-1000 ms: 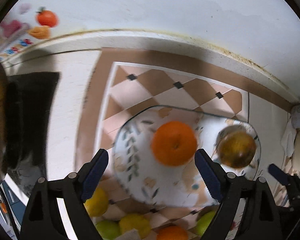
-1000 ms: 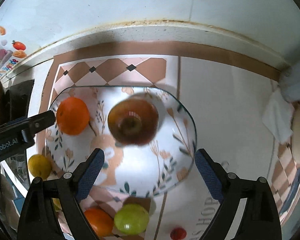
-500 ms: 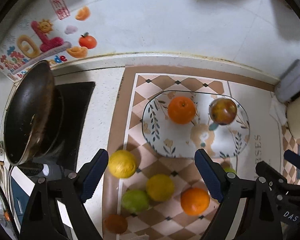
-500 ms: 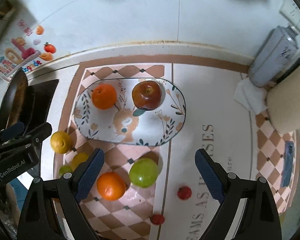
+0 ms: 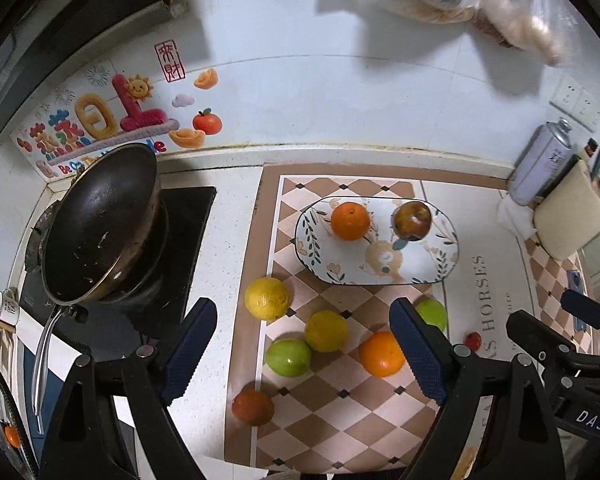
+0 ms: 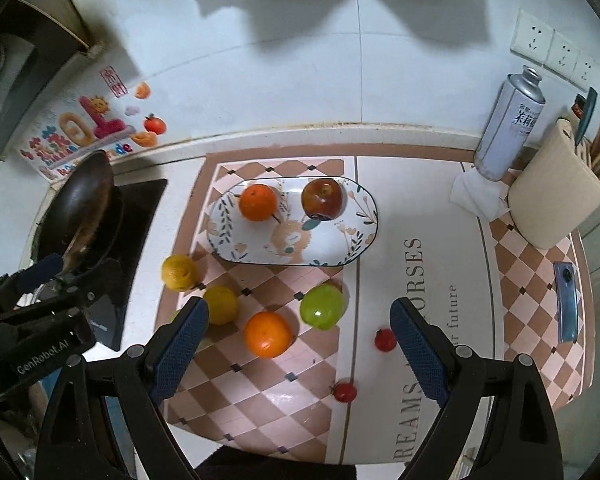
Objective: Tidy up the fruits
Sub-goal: 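Lift both tools away from the plate, then grasp a large orange with the right tool while the left grasps the dark blood orange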
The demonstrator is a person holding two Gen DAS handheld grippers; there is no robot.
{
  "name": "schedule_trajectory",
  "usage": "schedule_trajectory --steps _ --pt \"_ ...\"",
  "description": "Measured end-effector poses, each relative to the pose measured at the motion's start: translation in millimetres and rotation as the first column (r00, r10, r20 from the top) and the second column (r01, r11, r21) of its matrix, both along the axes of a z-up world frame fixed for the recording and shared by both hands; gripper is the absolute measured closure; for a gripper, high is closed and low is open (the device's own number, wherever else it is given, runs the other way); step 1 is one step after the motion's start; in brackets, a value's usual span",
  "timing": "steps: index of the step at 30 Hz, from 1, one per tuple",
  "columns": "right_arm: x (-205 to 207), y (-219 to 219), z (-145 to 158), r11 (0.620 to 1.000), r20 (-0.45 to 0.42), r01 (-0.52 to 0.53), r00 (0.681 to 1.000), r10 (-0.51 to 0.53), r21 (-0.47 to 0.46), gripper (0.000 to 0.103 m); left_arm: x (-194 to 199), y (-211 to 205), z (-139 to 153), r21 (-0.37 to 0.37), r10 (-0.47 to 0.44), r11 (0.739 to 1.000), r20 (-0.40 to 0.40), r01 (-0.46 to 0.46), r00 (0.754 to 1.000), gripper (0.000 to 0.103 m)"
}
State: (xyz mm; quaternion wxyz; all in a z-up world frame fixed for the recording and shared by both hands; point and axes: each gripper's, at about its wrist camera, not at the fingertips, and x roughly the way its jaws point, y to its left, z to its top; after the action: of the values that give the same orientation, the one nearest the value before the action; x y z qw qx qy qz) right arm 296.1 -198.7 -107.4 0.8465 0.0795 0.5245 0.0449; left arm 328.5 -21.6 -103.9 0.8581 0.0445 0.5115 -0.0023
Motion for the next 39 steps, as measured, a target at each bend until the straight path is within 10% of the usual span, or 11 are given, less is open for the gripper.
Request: schedule_trajectory --steps 7,15,23,29,35,39 --pt "-12 -1 -11 0.999 -0.023 0.011 1.0 -0.01 0.044 0.009 -17 10 8 -0.017 0.027 0.999 0.026 -0.027 0.999 0.015" --pt "7 17 -113 0.991 -0.222 -0.018 0.974 0.047 0.133 0.009 -20 50 -41 0.05 0.13 0.991 -0.08 -0.127 0.988 0.0" --pt "44 66 -205 0.99 -0.347 -0.132 0.927 0.141 0.051 0.01 -34 92 -119 0.133 0.248 0.966 -0.254 -0.22 0.935 0.001" --pt "56 86 -237 0.981 -0.397 -0.192 0.9 0.18 0.011 0.033 -42 102 -167 0.129 0.276 0.961 -0.368 -0.245 0.888 0.001" --pt "37 79 -245 0.974 -0.43 -0.221 0.876 0.218 0.043 0.036 -39 101 -205 0.093 0.254 0.967 -0.453 -0.238 0.855 0.001" --pt "14 70 -248 0.972 -0.464 -0.223 0.855 0.231 0.073 0.035 -34 102 -226 0.026 0.228 0.969 -0.49 -0.247 0.841 0.032"
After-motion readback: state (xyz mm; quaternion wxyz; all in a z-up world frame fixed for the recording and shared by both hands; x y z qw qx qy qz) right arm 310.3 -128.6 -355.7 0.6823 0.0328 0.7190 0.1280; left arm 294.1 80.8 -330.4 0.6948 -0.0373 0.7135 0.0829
